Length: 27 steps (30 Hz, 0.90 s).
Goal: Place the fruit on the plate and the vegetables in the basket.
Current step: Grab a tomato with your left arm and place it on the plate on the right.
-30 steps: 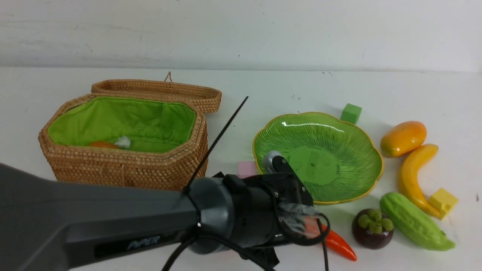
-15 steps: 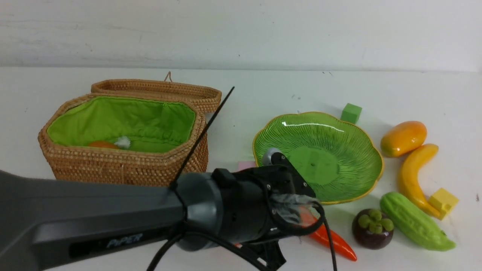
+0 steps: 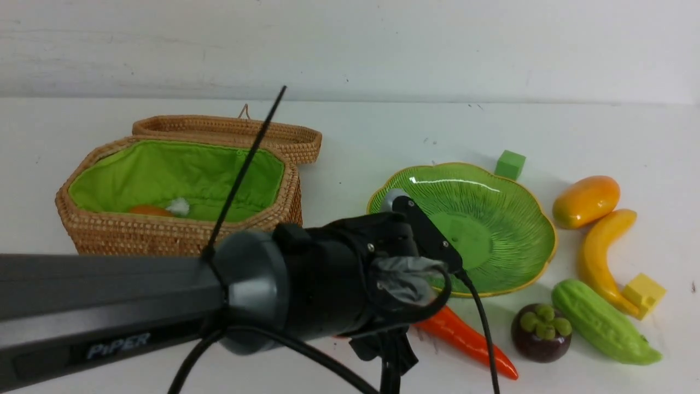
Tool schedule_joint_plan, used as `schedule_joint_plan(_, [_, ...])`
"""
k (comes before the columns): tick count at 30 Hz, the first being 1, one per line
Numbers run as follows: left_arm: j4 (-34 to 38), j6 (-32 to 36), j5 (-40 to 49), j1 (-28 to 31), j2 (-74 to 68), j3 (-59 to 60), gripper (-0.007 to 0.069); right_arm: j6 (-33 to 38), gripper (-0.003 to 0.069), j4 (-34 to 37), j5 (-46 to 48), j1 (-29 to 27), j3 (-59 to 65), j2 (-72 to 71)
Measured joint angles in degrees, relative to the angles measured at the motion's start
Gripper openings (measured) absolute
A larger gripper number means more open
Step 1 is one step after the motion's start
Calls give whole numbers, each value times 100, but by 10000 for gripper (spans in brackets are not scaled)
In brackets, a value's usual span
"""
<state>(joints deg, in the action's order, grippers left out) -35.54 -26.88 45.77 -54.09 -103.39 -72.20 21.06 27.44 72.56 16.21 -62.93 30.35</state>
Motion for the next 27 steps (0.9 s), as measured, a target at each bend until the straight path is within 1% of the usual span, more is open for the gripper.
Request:
schedule_joint_plan(2, [0,9,6,0,71,-27,459,-24,128,-71,0,0,0,0])
schedule_joint_plan(6, [-9,14,-141,12,278,-333,459,-475,128,-588,-365,0,0,0])
schedule_joint_plan(12, [166,13,-1422,276,253,-898,459,-1261,128,-1358,-1094,0,0,0])
schedule_joint_plan(16, [568,13,-2318,548,-90,-1212,459,-1665,129,-1800,-1273,0,0,0])
schedule_joint_plan(23, [743,140,-3019,637,-976,-1449,459,-1784,135,-1870,-1247,0,0,0])
schedule_joint_plan(27, [743,194,-3120,637,-1349,-1548,459,-1788,136,-1881,-1163,0,0,0])
